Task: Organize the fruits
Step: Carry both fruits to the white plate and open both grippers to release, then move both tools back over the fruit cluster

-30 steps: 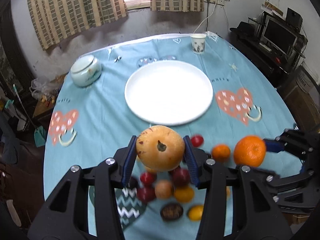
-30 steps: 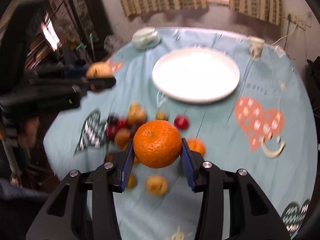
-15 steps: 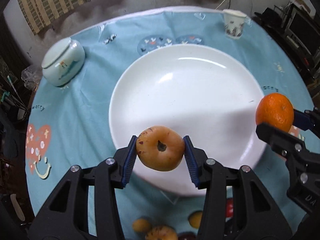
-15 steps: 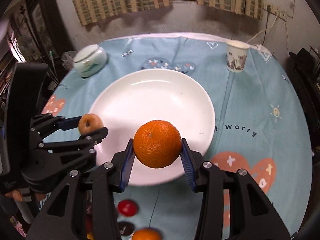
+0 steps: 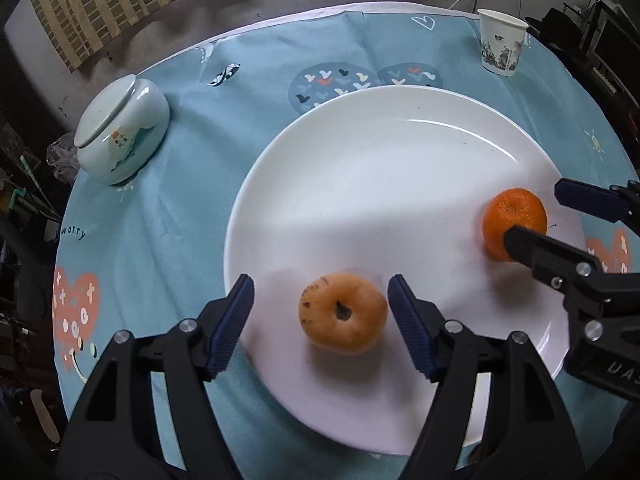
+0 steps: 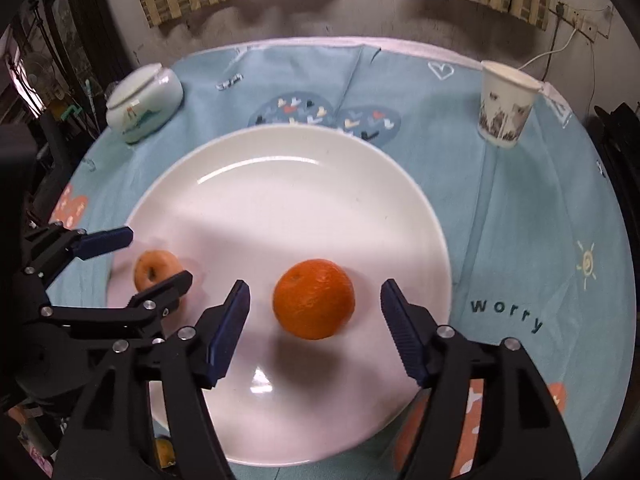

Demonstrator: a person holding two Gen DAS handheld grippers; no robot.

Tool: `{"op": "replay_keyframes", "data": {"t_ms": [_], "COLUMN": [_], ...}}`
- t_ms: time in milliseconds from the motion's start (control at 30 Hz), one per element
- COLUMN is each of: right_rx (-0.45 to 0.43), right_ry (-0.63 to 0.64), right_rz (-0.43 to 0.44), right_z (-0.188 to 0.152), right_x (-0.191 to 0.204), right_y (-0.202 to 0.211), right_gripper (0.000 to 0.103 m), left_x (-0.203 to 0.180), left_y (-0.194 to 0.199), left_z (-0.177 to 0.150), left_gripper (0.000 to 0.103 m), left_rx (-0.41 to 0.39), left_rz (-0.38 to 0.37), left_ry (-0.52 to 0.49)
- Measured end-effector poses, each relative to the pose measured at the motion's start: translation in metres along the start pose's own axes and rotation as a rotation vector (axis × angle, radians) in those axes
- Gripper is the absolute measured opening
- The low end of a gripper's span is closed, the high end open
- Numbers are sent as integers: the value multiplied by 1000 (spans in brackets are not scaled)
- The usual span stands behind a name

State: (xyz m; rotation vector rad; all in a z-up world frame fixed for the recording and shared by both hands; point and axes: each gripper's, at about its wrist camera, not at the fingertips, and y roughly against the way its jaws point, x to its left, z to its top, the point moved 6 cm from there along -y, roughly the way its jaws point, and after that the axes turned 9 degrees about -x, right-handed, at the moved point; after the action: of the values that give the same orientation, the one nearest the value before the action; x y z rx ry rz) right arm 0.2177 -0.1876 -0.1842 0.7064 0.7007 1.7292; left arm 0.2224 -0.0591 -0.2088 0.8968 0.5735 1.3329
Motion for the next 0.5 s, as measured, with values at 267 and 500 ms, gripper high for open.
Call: {"op": "replay_keyframes", "data": {"t_ms": [267, 500], "right_rx": [-120, -179], "right_ry": [-65, -74], "right_rz": [53, 56], "right_z": [-4, -67], "right_x": [9, 33], "right_y": [86, 161], "right_gripper": [69, 71], "left_x": [7, 3], "left_y": [78, 161], "left_z": [4, -12], "left_gripper": [78, 79], "left_rx": [-157, -322], "left_rz": [-6, -20], "left_ry": [-3, -22]}}
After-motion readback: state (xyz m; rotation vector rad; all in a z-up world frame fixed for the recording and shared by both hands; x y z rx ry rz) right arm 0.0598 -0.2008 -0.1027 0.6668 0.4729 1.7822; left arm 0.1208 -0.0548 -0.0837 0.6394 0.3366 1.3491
